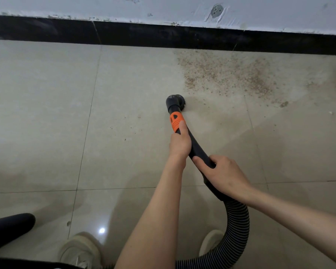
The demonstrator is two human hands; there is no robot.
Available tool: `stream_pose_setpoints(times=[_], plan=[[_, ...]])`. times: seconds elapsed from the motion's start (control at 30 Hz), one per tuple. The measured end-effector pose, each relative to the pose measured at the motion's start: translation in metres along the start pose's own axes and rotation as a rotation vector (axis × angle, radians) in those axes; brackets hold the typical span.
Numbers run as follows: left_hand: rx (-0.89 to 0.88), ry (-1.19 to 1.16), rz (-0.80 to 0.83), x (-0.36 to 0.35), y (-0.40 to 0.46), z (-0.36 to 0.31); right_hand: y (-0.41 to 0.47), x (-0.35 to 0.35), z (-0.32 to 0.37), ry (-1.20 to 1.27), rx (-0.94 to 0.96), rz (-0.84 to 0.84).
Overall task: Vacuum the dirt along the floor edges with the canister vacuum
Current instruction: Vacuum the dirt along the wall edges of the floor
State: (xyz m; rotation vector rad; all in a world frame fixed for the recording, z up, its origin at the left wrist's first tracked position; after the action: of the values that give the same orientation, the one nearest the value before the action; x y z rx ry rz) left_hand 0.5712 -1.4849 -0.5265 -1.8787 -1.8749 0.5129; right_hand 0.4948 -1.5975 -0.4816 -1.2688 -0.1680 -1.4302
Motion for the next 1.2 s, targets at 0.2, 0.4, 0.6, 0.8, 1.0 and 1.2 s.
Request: stream_pose_setpoints(times=[0.2, 0.4, 0.6, 0.8, 1.0, 1.2], plan=[[-0.024, 0.037, 0.021, -0.004, 0.013, -0.008, 0.012, -0.001, 0.004, 0.027, -0.018, -0.001], [-0.065, 0.049, 0.033, -0.003, 0.034, -0.039, 0.039, 0.001, 0.027, 0.081, -0.005, 0.009], [-0.04, 0.009, -0.122, 0.025, 0.023, -0.013, 0.032, -0.016, 0.029, -0.005, 0.082, 0.079], [-0.035, -0.074, -0.27, 0.073, 0.017, -0.004, 0.032, -0.04, 0.058, -0.054, 0.21, 0.174], [-0.019, -0.133, -0.44, 0.107, 0.009, 0.004, 0.036, -0.054, 0.083, -0.137, 0.301, 0.282], [0.001, -0.184, -0.599, 0.126, -0.019, 0.041, 0.018, -0.08, 0.092, -0.36, 0.411, 0.461]])
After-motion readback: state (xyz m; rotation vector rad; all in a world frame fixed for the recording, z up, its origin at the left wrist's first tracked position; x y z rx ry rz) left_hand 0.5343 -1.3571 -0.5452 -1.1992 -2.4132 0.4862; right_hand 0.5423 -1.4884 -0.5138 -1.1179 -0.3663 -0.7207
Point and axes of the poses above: each hand's wrist, its own y-axis towards the middle knuckle, its own x-axis out of the back of the hand, z = x × y, the point moved 5 cm from there along y, towards the middle knuckle, and after that the axes turned 12 degrees about -x, right-handed, at the moved point
